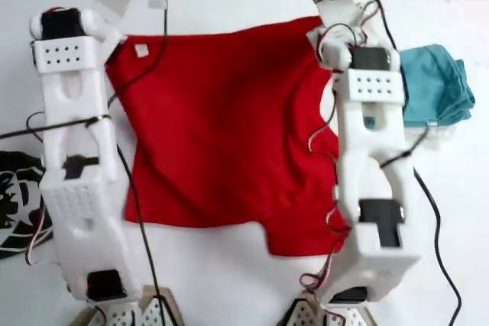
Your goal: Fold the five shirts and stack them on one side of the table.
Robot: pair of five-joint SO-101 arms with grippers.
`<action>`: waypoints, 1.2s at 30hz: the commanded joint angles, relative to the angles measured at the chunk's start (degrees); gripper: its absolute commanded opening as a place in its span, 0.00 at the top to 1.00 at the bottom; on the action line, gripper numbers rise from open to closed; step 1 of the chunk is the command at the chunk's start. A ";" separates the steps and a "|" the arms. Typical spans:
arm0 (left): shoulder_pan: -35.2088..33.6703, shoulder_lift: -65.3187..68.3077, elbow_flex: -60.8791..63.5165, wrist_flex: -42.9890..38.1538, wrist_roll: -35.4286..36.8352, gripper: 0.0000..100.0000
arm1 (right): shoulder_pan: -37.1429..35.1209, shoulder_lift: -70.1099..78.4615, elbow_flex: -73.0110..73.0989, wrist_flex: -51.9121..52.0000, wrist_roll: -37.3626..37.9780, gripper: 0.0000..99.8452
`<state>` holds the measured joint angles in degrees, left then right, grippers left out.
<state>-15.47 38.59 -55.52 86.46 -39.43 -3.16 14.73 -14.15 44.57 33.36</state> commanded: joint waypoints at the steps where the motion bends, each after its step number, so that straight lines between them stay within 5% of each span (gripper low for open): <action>1: 1.23 2.11 -2.86 0.44 0.00 0.97 | -0.22 4.44 -7.47 1.98 -0.53 0.98; 7: 5.01 3.52 -3.03 2.37 0.09 0.97 | -0.40 7.16 -15.03 13.93 -0.53 0.98; 15: 6.86 0.70 -9.36 16.09 0.00 0.97 | 1.01 7.16 -23.30 33.36 -0.44 0.98; 21: 5.98 -7.38 2.86 16.09 0.09 0.97 | 0.84 1.45 -21.36 41.80 -0.18 0.98; 36: 5.63 -39.82 51.12 13.80 -0.53 0.97 | 0.31 -39.96 35.16 36.88 0.44 0.98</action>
<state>-9.23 5.27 -8.48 100.88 -39.34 -3.52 -14.11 12.04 82.73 33.36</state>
